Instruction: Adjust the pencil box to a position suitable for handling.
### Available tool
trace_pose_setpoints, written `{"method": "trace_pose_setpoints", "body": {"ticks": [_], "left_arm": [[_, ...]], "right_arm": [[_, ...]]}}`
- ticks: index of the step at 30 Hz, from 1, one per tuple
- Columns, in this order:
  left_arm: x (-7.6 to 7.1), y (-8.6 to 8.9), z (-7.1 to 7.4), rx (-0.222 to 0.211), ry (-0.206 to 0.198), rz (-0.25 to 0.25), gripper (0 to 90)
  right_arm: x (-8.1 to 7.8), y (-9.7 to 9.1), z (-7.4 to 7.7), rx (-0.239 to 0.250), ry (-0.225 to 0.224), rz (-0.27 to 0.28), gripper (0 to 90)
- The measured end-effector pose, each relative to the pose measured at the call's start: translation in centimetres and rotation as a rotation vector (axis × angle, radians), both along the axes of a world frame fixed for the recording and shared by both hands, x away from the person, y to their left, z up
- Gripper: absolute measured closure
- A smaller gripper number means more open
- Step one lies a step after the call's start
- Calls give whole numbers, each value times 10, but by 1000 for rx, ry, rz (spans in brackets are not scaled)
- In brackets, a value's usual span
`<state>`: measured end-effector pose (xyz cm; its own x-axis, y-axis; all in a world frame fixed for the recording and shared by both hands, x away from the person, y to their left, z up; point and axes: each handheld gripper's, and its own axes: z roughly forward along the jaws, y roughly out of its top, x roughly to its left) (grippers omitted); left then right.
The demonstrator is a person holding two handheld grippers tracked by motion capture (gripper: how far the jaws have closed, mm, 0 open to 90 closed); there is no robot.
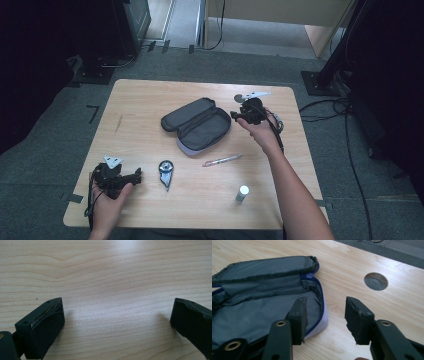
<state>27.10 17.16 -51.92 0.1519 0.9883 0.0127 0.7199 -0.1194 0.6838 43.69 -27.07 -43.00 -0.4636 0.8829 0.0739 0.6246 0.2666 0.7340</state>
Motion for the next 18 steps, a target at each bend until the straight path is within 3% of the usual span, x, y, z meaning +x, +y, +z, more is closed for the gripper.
{"method": "trace_pose_setpoints", "body": {"ticks": [4,8,13,18], "left_arm": [[0,0,0,-1,0,-4,0],[0,0,0,-1,0,-4,0],[0,0,0,-1,-1,-10,0],[0,-1,0,-2,0,-13,0]], "right_arm": [[13,9,-10,-46,8,31,569],[21,14,-15,-56,22,49,569],[29,18,-21,-33,24,38,587],[39,19,-31,-59,34,53,616]]}}
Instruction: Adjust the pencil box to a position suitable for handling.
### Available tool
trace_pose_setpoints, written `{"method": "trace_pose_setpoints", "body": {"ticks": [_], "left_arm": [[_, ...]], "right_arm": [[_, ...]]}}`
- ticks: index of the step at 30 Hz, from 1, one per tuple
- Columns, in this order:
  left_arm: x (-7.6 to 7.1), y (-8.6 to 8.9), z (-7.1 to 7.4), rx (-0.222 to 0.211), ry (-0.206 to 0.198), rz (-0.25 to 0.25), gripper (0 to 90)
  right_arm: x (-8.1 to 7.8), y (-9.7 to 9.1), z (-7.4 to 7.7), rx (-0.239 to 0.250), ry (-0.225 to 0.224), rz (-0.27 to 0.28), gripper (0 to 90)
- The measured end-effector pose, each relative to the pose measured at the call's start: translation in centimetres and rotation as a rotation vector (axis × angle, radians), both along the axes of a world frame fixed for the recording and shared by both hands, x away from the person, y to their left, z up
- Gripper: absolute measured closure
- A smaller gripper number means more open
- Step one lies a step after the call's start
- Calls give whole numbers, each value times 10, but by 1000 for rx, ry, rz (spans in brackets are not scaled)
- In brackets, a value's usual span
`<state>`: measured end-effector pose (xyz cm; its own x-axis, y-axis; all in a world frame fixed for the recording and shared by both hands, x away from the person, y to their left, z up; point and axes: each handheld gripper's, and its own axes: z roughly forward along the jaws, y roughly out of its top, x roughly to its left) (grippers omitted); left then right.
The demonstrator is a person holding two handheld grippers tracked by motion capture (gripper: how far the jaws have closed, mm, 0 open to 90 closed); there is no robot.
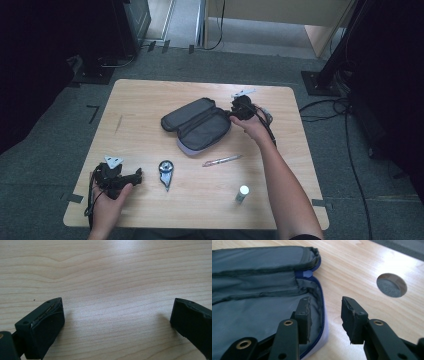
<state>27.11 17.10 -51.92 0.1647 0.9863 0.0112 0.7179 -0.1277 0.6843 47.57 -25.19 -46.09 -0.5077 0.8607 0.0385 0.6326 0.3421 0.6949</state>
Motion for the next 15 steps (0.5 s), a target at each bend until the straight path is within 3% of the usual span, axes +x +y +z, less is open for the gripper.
{"method": "trace_pose_setpoints", "body": {"ticks": [2,10,11,12,13,14,15], "left_arm": [[0,0,0,0,0,0,0],[0,0,0,0,-1,-6,0],[0,0,0,-1,-2,-6,0],[0,0,0,0,-1,-6,0],[0,0,0,-1,-1,-8,0],[0,-1,0,0,-1,-8,0],[0,-1,0,-1,-1,-9,0]], "right_arm": [[3,-1,-4,25,2,5,617],[16,10,-15,-50,53,39,640],[20,12,-19,-72,88,31,645],[20,12,-19,-72,88,31,645],[23,12,-24,-87,130,16,653],[23,12,-24,-87,130,16,653],[25,11,-29,-83,166,7,691]]}}
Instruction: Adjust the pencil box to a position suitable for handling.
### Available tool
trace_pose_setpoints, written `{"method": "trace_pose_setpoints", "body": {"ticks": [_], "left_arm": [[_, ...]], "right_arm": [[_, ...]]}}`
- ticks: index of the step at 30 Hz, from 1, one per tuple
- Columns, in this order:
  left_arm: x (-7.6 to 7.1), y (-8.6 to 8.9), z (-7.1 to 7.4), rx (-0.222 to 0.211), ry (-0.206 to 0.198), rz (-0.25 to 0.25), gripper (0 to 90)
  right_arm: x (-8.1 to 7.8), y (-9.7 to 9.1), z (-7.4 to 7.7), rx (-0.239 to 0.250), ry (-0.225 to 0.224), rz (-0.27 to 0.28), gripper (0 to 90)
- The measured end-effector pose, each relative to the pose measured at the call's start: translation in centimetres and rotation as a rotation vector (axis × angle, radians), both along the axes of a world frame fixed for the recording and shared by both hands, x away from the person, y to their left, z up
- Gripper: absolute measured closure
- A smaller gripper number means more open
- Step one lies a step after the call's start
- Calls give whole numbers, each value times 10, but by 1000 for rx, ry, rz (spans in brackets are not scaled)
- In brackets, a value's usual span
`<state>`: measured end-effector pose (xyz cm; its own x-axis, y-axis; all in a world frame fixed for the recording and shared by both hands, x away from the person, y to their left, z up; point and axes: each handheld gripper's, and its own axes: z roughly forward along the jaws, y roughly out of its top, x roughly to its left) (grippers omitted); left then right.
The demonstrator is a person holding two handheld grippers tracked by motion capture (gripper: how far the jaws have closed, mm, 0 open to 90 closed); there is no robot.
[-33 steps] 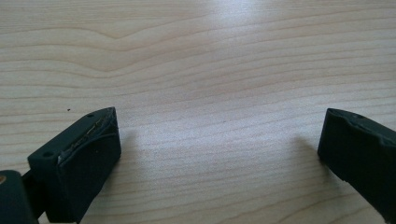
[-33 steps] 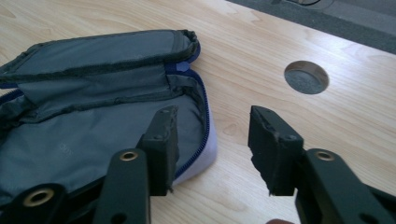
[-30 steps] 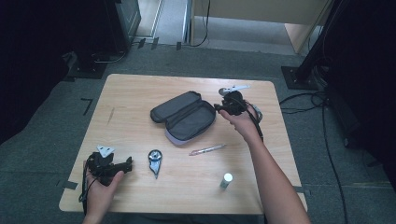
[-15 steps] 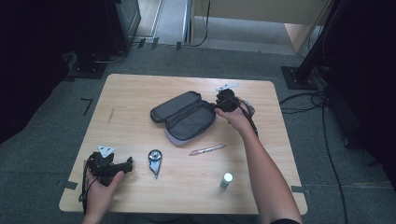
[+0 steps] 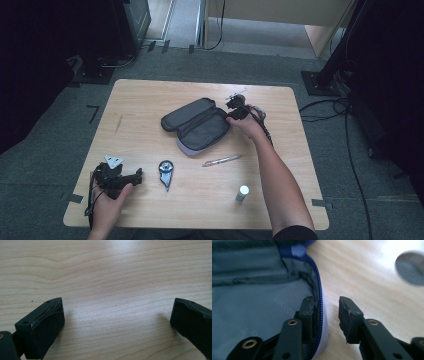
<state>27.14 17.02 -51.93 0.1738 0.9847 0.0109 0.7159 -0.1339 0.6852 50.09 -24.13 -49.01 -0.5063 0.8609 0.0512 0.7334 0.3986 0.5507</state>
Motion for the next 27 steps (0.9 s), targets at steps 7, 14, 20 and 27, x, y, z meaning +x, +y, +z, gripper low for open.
{"method": "trace_pose_setpoints", "body": {"ticks": [7,14,20,27], "left_arm": [[0,0,0,1,1,-4,0],[0,0,0,0,1,-4,0],[1,-1,0,1,3,-6,0],[1,-1,0,1,3,-7,0]], "right_arm": [[-3,-2,5,8,46,-47,888],[-13,-23,16,158,130,-230,891],[-36,-43,24,271,139,-416,890],[-62,-55,15,400,137,-566,888]]}}
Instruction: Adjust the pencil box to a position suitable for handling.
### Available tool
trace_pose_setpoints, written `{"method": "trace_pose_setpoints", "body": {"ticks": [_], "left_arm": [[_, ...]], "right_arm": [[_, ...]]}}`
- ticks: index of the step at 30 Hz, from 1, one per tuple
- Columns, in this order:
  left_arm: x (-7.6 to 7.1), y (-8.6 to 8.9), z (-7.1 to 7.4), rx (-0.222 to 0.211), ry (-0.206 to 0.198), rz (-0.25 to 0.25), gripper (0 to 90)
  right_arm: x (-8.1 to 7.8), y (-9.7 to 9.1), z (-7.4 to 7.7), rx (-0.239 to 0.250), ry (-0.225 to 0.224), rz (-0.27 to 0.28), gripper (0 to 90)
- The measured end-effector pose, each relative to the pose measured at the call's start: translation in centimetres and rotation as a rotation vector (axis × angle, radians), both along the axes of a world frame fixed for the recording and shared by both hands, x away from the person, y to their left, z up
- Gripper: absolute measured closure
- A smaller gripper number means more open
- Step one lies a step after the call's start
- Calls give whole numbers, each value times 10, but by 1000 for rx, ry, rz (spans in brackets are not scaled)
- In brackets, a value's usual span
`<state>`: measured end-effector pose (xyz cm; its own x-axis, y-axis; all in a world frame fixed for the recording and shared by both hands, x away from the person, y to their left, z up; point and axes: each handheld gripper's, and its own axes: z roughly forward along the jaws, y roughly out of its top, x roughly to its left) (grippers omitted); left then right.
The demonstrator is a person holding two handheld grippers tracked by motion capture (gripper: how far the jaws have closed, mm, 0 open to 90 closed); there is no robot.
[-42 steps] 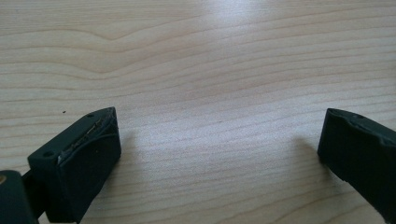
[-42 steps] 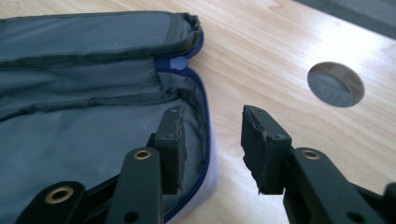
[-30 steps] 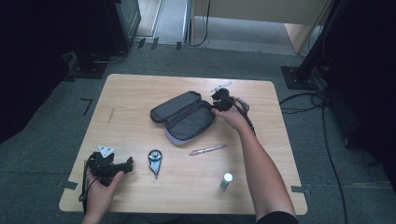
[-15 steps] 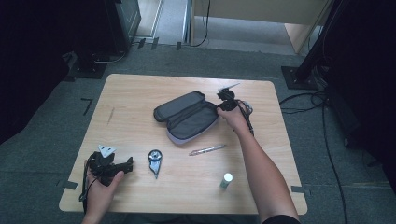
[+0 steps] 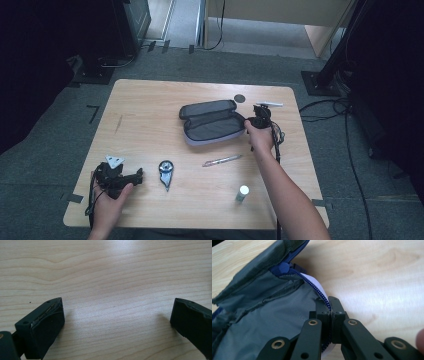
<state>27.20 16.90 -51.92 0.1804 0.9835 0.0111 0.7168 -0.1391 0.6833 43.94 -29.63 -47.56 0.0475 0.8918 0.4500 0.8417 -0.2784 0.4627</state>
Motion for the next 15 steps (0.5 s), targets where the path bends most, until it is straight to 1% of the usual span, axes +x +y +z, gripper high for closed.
{"method": "trace_pose_setpoints", "body": {"ticks": [1,3,4,6,7,8,9,10,11,12,13,14,15], "left_arm": [[0,0,0,0,0,0,0],[0,0,0,0,0,-1,0],[0,0,0,0,0,0,0],[0,0,0,0,0,-1,0],[0,0,0,0,0,-1,0],[0,0,0,0,-1,-1,0],[0,0,0,0,-1,-1,0],[0,-1,0,-2,-3,0,0],[0,-1,0,-2,-3,0,0],[1,-1,0,-1,-3,-1,0],[1,-1,0,-1,-2,-1,0],[1,-1,0,0,-2,-1,0],[1,-2,0,2,-1,-2,0]], "right_arm": [[-3,1,-2,-1,-1,-7,888],[-10,4,-8,-17,1,14,885],[-14,6,-9,-20,4,15,885],[-21,10,-13,-26,2,40,869],[-24,11,-14,-13,6,48,840],[-26,10,-14,15,17,63,778],[-27,10,-15,62,36,90,710],[-27,10,-14,107,54,124,668],[-28,10,-12,118,42,136,647],[-28,11,-8,112,17,149,615],[-27,13,-3,84,-12,184,600],[-27,18,2,25,-34,212,601],[-25,22,7,-41,-68,242,597]]}}
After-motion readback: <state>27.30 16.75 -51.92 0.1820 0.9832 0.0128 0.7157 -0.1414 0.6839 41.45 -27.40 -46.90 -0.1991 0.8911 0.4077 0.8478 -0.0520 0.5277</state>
